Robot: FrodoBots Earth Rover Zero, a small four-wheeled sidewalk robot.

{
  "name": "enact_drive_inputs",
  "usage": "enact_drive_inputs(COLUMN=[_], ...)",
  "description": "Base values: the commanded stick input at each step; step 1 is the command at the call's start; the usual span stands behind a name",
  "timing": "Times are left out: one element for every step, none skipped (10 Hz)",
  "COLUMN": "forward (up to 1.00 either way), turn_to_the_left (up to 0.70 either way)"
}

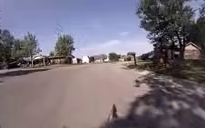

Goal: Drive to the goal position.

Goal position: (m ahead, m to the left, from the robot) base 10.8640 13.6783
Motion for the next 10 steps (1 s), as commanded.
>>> enact_drive_inputs(forward=[0.69, 0.69, 0.69, 0.69, 0.69, 0.69, 0.69, 0.69, 0.69, 0.69], turn_to_the_left=[0.03, 0.03, 0.03, 0.03, 0.03, 0.03, 0.03, 0.03, 0.03, 0.03])
